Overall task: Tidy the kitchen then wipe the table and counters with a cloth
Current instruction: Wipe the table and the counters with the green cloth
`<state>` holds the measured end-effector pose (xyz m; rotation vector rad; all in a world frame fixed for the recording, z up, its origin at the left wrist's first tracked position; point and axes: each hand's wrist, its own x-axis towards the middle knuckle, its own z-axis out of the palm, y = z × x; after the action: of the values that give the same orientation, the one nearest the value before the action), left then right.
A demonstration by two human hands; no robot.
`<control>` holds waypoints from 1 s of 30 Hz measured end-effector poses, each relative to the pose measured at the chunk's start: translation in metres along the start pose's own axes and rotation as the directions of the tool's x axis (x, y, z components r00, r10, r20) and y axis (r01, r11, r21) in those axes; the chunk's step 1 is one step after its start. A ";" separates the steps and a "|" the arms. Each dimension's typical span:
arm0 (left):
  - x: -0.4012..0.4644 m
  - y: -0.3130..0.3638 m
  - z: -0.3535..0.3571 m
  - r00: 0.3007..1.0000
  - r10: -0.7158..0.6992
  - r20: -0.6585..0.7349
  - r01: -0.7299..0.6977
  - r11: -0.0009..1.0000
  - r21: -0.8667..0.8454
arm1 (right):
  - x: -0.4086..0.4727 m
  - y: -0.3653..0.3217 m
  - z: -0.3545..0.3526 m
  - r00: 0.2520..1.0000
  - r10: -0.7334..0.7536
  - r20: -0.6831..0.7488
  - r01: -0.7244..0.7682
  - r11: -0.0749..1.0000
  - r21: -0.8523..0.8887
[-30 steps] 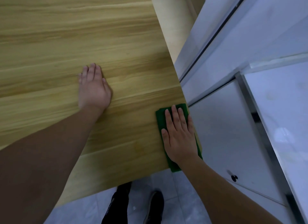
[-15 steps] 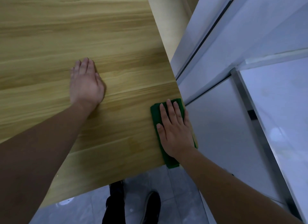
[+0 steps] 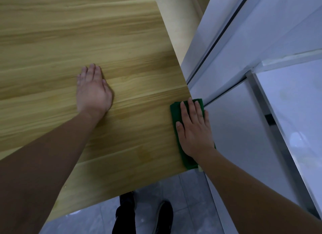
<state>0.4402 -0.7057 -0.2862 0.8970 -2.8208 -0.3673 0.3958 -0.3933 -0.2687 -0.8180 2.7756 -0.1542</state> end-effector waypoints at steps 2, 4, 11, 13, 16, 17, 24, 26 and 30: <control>0.000 0.001 0.000 1.000 -0.003 0.002 0.003 1.000 -0.001 | -0.001 -0.003 0.002 1.000 -0.005 -0.007 0.005 1.000 -0.020; 0.000 0.002 -0.001 1.000 -0.009 0.003 0.009 1.000 -0.002 | -0.004 -0.006 0.004 1.000 -0.004 -0.016 0.004 1.000 -0.017; 0.001 0.003 -0.001 1.000 -0.023 0.015 0.023 1.000 0.010 | -0.007 -0.018 0.006 0.999 0.037 -0.008 -0.037 0.999 -0.029; 0.000 0.003 -0.002 0.999 -0.027 0.018 0.026 1.000 0.013 | -0.018 -0.043 0.011 1.000 -0.015 0.007 0.015 1.000 -0.026; -0.001 0.003 -0.003 0.999 -0.035 0.017 0.034 0.999 0.014 | -0.032 -0.077 0.024 0.994 -0.109 -0.006 0.109 0.994 -0.002; -0.001 0.003 -0.003 0.999 -0.034 0.021 0.033 0.999 0.014 | -0.033 -0.080 0.026 0.994 -0.107 -0.005 0.107 0.994 -0.006; 0.001 0.004 -0.003 0.999 -0.044 0.030 0.044 0.999 0.006 | -0.025 -0.074 0.024 0.994 -0.113 0.002 0.113 0.993 -0.017; 0.002 0.005 -0.003 0.999 -0.045 0.031 0.045 0.999 0.004 | -0.024 -0.074 0.023 0.994 -0.112 0.003 0.112 0.993 -0.022; 0.001 0.006 -0.004 0.998 -0.047 0.030 0.047 0.999 0.010 | -0.013 -0.075 0.021 0.993 -0.117 0.022 0.117 0.993 -0.015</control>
<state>0.4371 -0.7022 -0.2806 0.9694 -2.8348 -0.3778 0.4506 -0.4496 -0.2736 -0.9812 2.7134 -0.1438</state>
